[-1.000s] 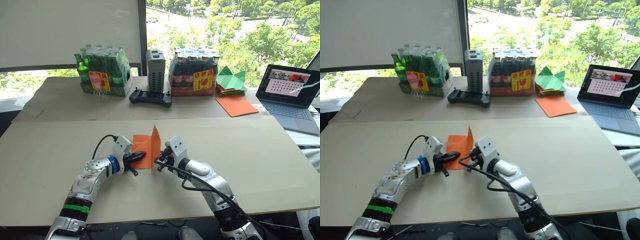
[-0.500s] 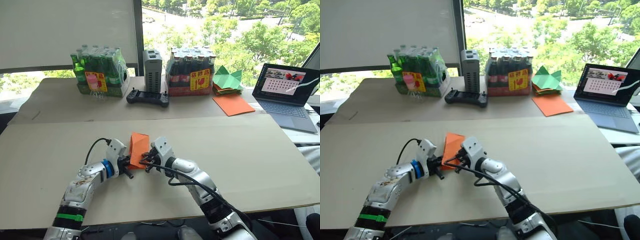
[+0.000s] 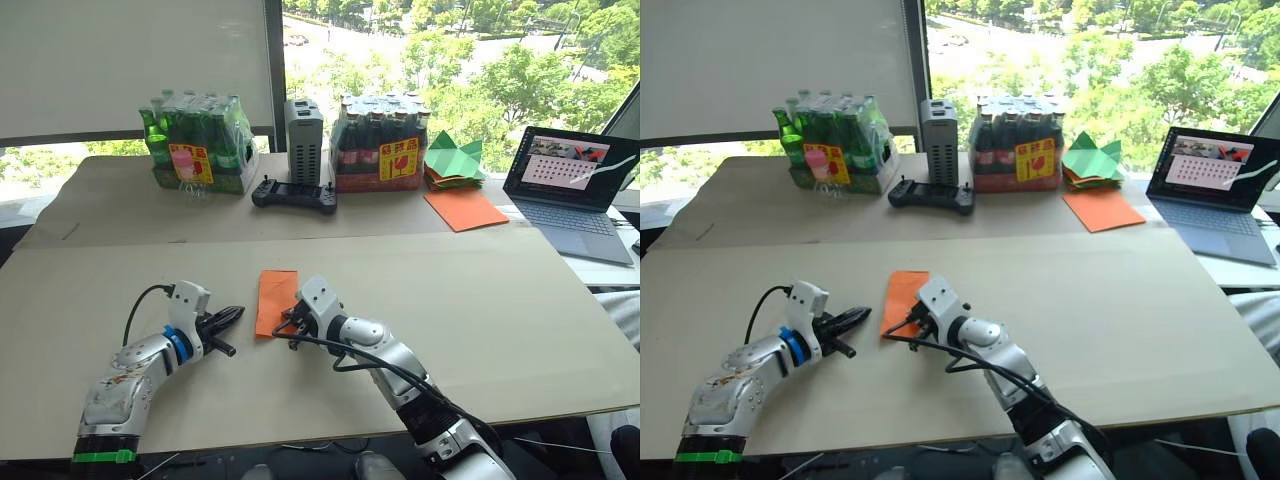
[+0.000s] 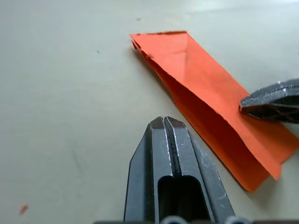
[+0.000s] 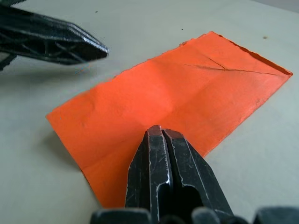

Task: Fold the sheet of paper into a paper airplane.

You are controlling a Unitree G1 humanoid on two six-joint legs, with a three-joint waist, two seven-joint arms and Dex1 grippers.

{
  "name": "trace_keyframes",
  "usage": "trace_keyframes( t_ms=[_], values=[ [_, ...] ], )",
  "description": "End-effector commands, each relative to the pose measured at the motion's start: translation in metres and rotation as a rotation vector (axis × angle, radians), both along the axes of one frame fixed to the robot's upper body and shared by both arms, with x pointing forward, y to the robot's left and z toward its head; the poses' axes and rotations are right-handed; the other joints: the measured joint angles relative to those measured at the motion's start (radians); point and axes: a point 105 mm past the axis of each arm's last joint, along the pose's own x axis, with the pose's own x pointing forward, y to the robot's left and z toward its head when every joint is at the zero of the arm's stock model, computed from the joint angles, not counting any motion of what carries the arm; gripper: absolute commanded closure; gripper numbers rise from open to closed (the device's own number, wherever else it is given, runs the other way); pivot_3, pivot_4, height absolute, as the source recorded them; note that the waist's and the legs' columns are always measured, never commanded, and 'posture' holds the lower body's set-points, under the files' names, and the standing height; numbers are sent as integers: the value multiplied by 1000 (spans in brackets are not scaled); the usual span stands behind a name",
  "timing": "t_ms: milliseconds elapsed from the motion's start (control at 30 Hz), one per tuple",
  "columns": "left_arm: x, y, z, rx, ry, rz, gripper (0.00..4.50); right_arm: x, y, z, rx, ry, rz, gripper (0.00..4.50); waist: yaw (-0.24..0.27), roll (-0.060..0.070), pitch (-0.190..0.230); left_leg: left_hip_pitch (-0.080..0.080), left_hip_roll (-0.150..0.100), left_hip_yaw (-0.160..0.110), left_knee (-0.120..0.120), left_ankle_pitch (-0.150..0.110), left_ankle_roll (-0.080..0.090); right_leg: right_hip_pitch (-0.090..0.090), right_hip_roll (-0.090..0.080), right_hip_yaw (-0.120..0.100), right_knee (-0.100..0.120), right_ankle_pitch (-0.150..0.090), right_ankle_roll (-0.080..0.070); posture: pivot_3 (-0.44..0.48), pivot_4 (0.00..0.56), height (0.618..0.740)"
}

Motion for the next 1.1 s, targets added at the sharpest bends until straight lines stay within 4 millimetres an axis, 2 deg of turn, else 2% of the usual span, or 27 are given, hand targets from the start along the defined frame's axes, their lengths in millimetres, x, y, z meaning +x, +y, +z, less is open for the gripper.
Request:
trace_keyframes(
  t_ms=[33, 167, 400, 667, 800, 933, 1100],
  values=[
    [0, -13, 31, -62, -83, -48, 4500, -2, 5, 2, -1, -11, 22, 4479, 2, 0, 0, 0, 0, 0, 0, 0, 0, 0, 0, 0, 0, 0, 0, 0, 150, 740],
    [-3, -33, 28, -39, -67, -119, 4500, -2, 5, 2, -3, -11, 20, 4479, 1, 0, 0, 0, -1, 0, 0, 0, 0, 0, 0, 0, 0, 0, 0, 0, 150, 740],
    [-4, -45, 8, 27, -26, -183, 4500, -1, 3, 3, 5, -14, 1, 4479, 0, 0, 0, 0, 0, 0, 0, 0, 0, 0, 0, 0, 0, 0, 0, 0, 150, 740],
    [-2, -39, -18, 113, 44, -187, 4500, 0, -1, 4, 6, -16, -19, 4479, 1, 0, 0, 0, 0, 0, 0, 0, 0, 0, 0, 0, 0, 0, 0, 0, 150, 740],
    [-3, -38, -28, 132, 66, -194, 4500, 1, -1, 14, 37, -30, -25, 4479, 2, 0, 0, 0, 0, 0, 0, 0, 0, 0, 0, 0, 0, 0, 0, 0, 150, 740],
    [-3, -38, -31, 138, 65, -201, 4500, 3, -5, 25, 54, -47, -39, 4479, 2, 0, 0, 0, 0, 0, 0, 0, 0, 0, 0, 0, 0, 0, 0, 0, 150, 740],
    [-4, -42, -33, 136, 68, -210, 4500, 3, -9, 26, 33, -40, -34, 4479, 2, 0, 0, 0, -1, 0, 0, 0, 0, 0, 0, 0, 0, 0, 0, 0, 150, 740]
  ],
)
